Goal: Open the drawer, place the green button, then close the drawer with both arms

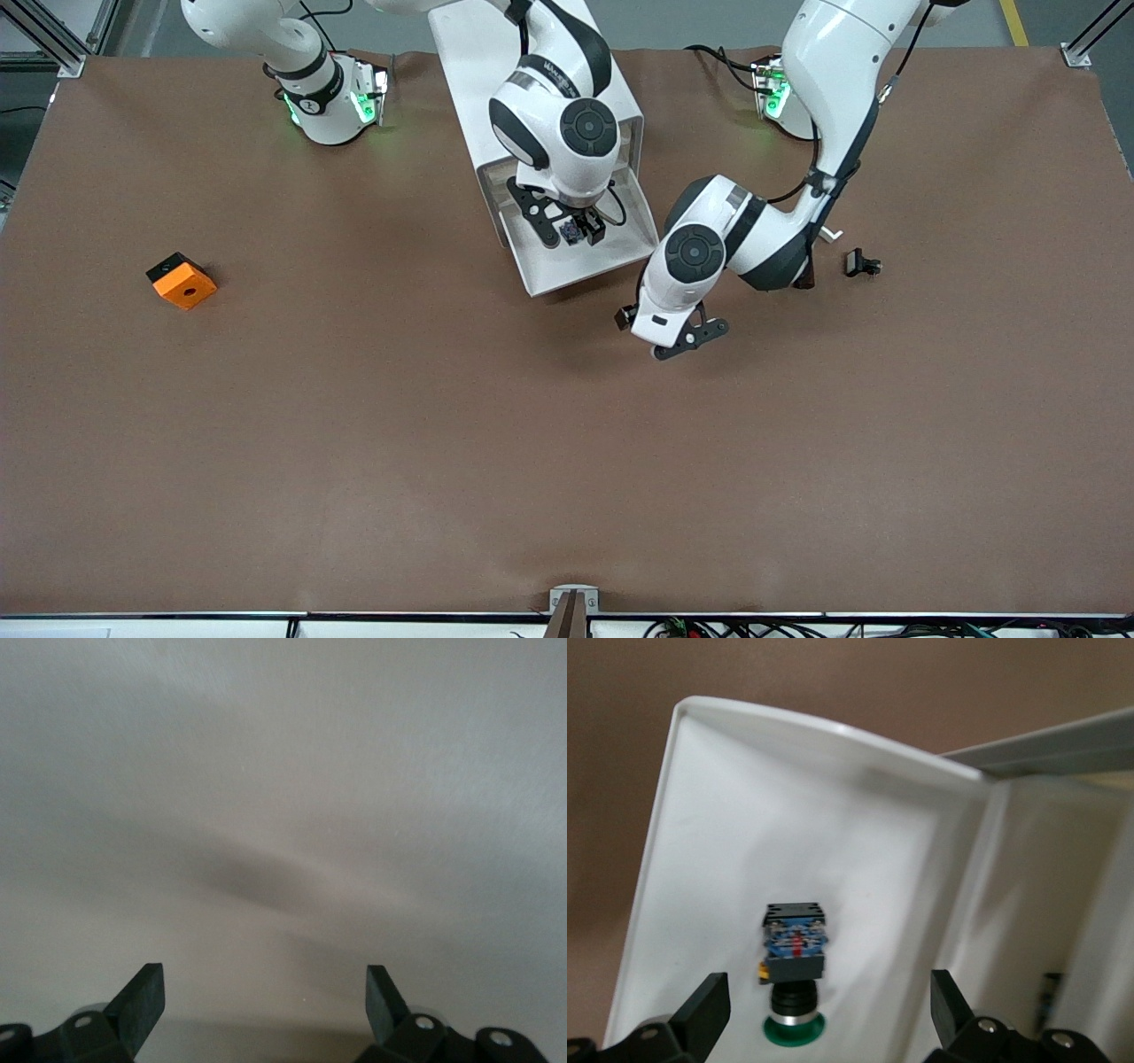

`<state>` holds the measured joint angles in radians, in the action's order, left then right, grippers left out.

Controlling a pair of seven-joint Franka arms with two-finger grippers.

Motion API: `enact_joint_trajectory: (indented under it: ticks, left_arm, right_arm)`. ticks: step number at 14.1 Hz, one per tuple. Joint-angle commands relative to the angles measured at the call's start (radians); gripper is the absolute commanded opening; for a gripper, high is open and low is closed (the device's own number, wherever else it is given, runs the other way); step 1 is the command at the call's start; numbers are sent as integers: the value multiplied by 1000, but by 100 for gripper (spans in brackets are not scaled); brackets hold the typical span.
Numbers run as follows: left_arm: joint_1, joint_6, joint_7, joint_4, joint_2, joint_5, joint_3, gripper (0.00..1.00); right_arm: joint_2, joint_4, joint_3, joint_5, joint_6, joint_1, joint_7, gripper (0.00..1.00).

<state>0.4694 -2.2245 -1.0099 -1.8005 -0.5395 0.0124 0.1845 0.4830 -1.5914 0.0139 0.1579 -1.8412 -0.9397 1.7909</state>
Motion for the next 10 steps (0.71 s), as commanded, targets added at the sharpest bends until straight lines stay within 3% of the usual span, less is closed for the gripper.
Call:
enact_joint_trajectory:
  ticks: [1,6,10]
  left_arm:
    - [26,-81,-7,-75,16,-20,1,100]
    - [58,-81,-7,-80,13,-19,9,100]
    - [60,-75,-9,-97,13,-19,50,100]
  right_arm:
    - [-87,-27,-3,8,59,25,-105,100]
    - [-119,77,-2,8,181,90,-399,100]
    - [-174,128,-2,8,247,154,-516,100]
